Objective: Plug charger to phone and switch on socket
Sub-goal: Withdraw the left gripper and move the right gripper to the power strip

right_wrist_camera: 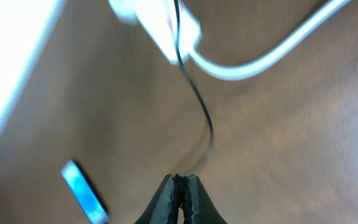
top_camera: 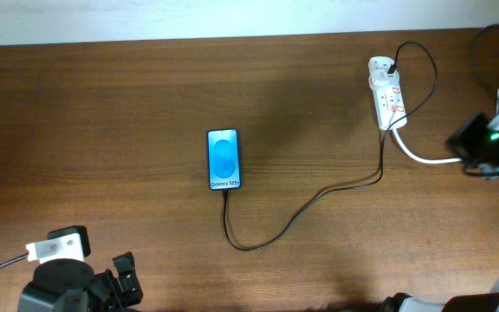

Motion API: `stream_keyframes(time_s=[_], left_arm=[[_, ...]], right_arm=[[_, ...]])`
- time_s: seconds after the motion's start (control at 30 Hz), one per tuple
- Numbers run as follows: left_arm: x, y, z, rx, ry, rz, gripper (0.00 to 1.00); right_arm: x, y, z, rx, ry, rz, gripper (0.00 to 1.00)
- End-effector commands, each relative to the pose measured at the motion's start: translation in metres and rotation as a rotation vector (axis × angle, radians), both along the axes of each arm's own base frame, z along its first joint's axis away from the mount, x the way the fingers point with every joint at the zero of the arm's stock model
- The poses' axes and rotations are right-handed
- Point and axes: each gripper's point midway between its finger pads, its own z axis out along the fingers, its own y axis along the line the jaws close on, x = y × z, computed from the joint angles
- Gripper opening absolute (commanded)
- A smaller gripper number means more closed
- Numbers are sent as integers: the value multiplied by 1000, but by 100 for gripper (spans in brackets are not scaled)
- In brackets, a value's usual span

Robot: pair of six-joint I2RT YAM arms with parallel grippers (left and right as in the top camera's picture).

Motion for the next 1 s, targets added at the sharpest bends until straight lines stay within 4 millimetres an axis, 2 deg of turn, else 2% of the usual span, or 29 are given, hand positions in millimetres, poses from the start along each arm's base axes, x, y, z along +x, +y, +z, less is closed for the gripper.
stream_keyframes(time_s=[0.0, 0.13, 0.23, 0.43, 0.53, 0.73, 0.87, 0.97], left_arm=[[0, 3, 0, 8, -4, 12, 99], [0, 3, 0, 8, -4, 12, 99], [0, 3, 0, 8, -4, 12, 99], [0, 3, 0, 8, -4, 12, 99], [0, 3, 0, 8, -4, 12, 99], [0, 3, 0, 8, -4, 12, 99], [0, 3, 0, 8, -4, 12, 99], [0, 3, 0, 8, -4, 12, 99]], right_arm=[[33, -13, 12, 135, -125, -44, 4], [76, -40, -5, 303, -211, -115, 4], [110, -54, -26, 396, -248, -123, 4], [165, -92, -57, 422, -279, -143, 4], [188, -105, -77, 491, -275, -185, 4], [221, -92, -111, 683, -301, -162, 4], [231, -78, -136, 693, -275, -148, 4], [240, -67, -138, 674, -281, -127, 4]])
